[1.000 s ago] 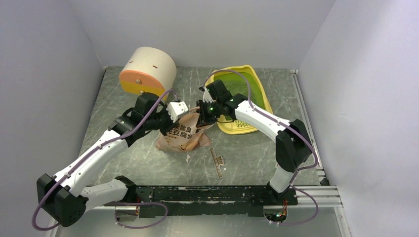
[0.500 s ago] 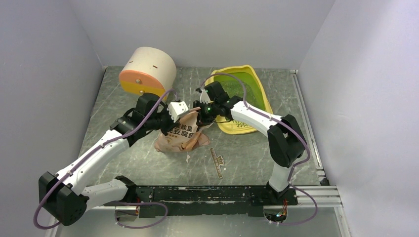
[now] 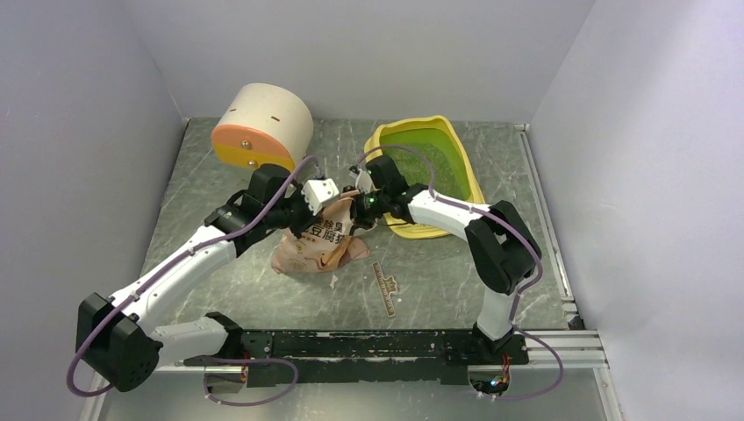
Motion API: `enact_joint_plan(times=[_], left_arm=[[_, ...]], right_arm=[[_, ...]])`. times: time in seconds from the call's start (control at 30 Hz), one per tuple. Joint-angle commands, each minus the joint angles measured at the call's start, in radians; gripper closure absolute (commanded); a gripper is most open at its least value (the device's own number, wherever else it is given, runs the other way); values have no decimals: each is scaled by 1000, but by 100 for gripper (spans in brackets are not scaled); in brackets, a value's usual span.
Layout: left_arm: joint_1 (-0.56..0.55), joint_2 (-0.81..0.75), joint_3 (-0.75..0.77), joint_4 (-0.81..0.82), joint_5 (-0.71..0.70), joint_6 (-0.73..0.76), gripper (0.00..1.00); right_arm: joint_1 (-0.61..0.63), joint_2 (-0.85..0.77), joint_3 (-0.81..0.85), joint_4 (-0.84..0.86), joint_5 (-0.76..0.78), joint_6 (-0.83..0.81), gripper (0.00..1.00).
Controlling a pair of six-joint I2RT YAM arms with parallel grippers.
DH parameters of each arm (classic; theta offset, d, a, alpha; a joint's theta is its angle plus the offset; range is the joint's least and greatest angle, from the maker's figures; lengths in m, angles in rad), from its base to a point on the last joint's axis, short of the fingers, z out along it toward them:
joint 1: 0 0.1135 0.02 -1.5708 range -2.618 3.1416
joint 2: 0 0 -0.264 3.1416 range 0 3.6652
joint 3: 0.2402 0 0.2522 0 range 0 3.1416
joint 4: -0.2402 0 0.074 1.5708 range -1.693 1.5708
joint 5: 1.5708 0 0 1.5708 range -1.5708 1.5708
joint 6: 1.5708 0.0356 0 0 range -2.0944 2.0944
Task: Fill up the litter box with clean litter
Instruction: 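Scoop the cat litter from the cat litter bag.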
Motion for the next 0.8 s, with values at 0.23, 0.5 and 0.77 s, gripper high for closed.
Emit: enact_joint_plan(times=[0.23,0.5,0.77], left_arm=[[-5,76,100,208,4,49,95],[-5,77,111,244,3,41,95],[-5,60,104,257,9,31,95]], right_arm=[[17,-7,-175,665,-273,450,100],[-13,-23,-246,901,-248,638,100],[-35,-52,-295,998,-205,678,100]])
